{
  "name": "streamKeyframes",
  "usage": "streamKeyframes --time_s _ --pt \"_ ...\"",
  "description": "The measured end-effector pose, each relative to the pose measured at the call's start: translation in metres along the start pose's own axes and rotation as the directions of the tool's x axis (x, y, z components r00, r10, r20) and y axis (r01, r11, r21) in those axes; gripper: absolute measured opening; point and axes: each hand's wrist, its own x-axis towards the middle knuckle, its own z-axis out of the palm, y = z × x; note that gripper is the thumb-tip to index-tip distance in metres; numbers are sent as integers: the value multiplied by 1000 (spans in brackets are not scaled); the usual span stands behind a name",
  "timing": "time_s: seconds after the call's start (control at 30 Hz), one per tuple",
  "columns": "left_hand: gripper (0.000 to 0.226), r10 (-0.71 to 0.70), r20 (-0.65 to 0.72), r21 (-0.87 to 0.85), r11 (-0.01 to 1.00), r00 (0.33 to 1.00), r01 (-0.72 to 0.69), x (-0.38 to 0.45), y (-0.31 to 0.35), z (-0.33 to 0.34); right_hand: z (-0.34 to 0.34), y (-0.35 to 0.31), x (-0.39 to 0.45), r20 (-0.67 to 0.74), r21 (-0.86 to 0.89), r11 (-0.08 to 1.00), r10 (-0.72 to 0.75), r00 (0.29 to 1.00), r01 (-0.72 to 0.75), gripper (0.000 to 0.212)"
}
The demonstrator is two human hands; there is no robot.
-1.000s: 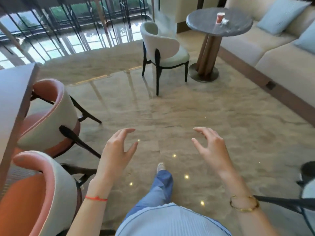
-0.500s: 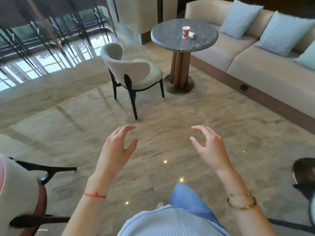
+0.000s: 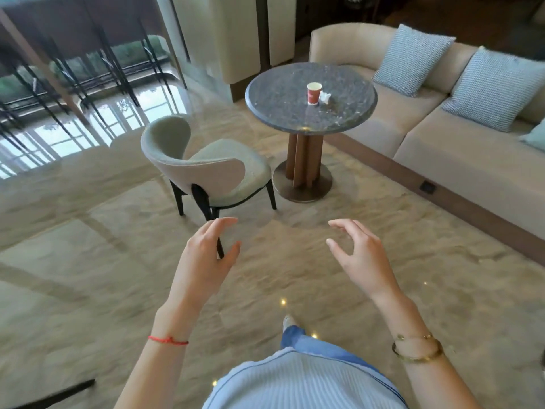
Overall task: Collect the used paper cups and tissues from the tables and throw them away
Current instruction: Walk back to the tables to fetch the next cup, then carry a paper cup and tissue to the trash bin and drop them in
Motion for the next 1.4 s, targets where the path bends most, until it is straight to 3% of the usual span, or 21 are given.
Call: streamKeyframes --time_s 0.4,0.73,0.9,1.13,1.4 --pt "41 -18 -17 -58 998 1000 17 252 -22 44 17 57 254 27 -36 999 7 1000 -6 30" --pt "45 41 41 -40 998 998 -39 497 -52 93 53 118 465 -37 -35 996 86 996 -88 29" --pt "51 141 47 -75 988 989 -137 622 -47 111 60 137 572 -65 -42 989 137 988 -140 30" --pt "61 181 165 -122 979 970 -163 749 -40 173 64 189 679 -51 -76 968 234 971 -238 34" --pt "76 63 300 -72 996 952 -44 851 -34 277 68 281 800 45 -156 950 280 959 -270 40"
